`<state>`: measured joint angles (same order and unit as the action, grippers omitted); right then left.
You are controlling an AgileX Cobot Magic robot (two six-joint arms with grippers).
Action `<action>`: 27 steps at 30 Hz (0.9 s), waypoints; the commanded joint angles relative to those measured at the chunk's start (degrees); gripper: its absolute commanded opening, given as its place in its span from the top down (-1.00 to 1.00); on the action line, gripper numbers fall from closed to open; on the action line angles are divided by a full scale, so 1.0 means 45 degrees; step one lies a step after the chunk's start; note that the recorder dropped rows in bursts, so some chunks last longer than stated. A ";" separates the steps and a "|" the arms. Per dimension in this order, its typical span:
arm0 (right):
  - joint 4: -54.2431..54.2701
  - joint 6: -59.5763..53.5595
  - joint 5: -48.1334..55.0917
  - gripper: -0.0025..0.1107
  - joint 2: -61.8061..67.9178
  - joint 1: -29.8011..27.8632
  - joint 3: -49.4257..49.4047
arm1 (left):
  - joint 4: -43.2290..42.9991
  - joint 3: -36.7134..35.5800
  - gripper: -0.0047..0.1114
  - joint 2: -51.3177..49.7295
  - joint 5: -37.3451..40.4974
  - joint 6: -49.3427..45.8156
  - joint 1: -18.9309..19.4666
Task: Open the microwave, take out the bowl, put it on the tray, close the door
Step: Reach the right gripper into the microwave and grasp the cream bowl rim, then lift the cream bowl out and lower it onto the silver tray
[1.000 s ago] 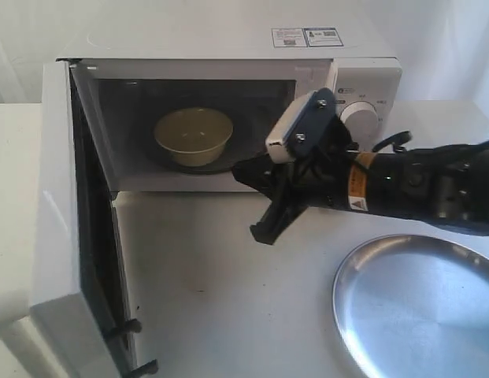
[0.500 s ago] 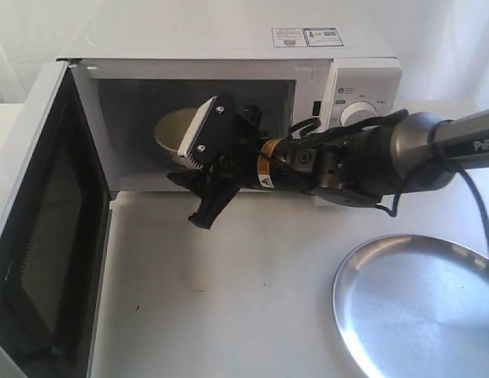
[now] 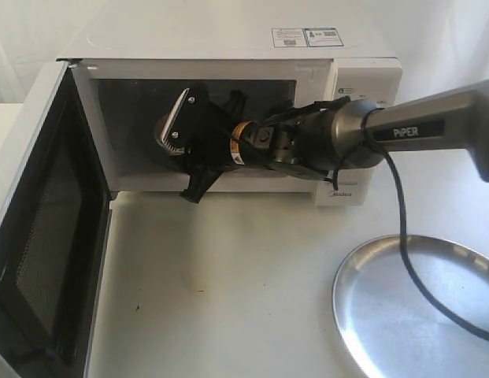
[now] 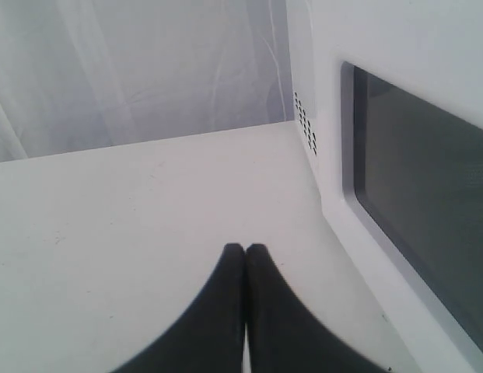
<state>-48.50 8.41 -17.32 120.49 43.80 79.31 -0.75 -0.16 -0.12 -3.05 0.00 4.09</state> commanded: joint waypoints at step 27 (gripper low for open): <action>0.0155 0.8557 0.6169 0.96 -0.6696 0.1466 -0.5770 | 0.0078 0.0035 0.92 0.0026 0.0012 0.0000 -0.0028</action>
<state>-48.16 43.45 6.20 96.87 49.46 60.03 -0.75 -0.16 -0.12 -3.05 0.00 4.09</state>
